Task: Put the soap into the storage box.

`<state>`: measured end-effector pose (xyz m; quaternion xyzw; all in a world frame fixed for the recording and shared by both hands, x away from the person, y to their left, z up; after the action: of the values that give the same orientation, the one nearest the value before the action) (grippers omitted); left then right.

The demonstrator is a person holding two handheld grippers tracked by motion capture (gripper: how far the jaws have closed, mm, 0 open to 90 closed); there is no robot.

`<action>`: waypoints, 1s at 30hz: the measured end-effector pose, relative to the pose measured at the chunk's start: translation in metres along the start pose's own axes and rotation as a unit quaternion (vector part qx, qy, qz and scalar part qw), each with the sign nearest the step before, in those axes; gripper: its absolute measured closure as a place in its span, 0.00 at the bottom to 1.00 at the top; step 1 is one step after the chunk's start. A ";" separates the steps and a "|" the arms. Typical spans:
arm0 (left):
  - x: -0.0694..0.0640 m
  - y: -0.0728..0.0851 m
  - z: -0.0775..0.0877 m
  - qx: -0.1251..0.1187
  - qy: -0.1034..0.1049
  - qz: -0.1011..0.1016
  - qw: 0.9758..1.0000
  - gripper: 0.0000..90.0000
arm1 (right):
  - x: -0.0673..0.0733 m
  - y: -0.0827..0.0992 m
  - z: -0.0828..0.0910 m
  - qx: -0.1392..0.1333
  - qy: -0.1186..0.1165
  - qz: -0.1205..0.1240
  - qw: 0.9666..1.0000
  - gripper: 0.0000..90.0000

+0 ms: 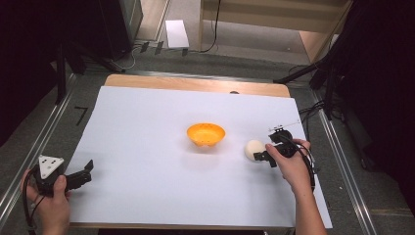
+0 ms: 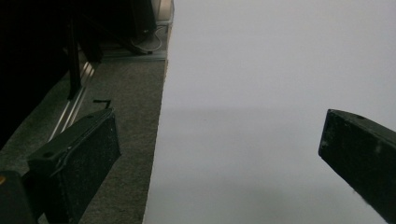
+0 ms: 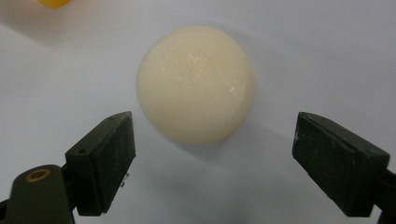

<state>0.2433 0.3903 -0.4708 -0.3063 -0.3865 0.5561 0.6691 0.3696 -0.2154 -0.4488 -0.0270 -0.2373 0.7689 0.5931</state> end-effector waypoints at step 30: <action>0.001 0.000 0.000 0.001 0.002 0.005 1.000 0.00 | 0.018 -0.019 -0.029 0.014 0.028 -0.033 0.999 0.26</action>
<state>0.2439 0.3916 -0.4707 -0.3082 -0.3829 0.5590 0.6678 0.3906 -0.1854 -0.4625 -0.0322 -0.2103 0.7513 0.6248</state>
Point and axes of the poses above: each handheld gripper's, and its own axes: z roughly backward along the jaws, y roughly out of its underside, x roughly to its left, the point moved 2 cm from there along -z, roughly forward along the jaws, and after that the axes turned 8 degrees about -z, right-handed, at the moved point
